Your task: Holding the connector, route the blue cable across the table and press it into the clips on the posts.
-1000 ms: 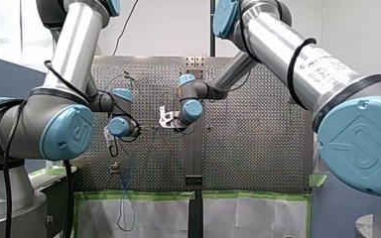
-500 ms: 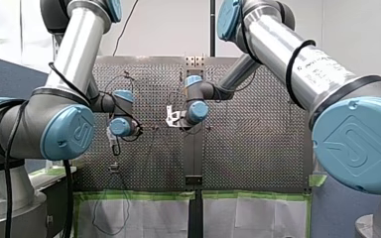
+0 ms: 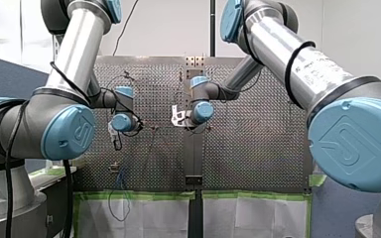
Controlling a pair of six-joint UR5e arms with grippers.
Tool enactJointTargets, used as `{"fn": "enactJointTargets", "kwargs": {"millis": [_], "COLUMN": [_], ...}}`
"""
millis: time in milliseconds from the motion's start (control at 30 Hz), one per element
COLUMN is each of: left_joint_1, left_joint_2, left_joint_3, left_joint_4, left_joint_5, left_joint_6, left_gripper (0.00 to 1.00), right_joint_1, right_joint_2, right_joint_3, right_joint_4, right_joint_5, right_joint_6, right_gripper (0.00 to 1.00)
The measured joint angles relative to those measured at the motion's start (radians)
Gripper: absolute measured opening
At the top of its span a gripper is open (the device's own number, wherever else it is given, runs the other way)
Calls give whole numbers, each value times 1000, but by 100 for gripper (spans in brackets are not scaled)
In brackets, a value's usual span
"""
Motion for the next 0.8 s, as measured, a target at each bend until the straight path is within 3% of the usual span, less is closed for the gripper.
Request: {"fn": "enactJointTargets", "kwargs": {"millis": [33, 167, 400, 467, 533, 800], "left_joint_1": [0, -3, -10, -12, -13, -27], "left_joint_2": [0, 0, 1, 1, 1, 3], "left_joint_3": [0, 0, 1, 0, 0, 2], "left_joint_4": [-3, -26, -75, -83, -90, -122], "left_joint_5": [-1, -20, -51, -49, -46, -39], "left_joint_6": [0, 14, 38, 43, 44, 54], "left_gripper": [47, 68, 81, 96, 99, 99], "right_joint_1": [-1, -7, -16, -19, -21, -29], "right_joint_2": [0, 0, -1, -1, -1, 0], "right_joint_3": [0, 0, 0, 0, 0, 0], "right_joint_4": [0, 0, 1, 1, 1, 4], "right_joint_5": [0, -1, -4, -6, -7, -9], "right_joint_6": [0, 0, 0, 0, 0, 0], "right_gripper": [0, 0, 0, 0, 0, 0]}}
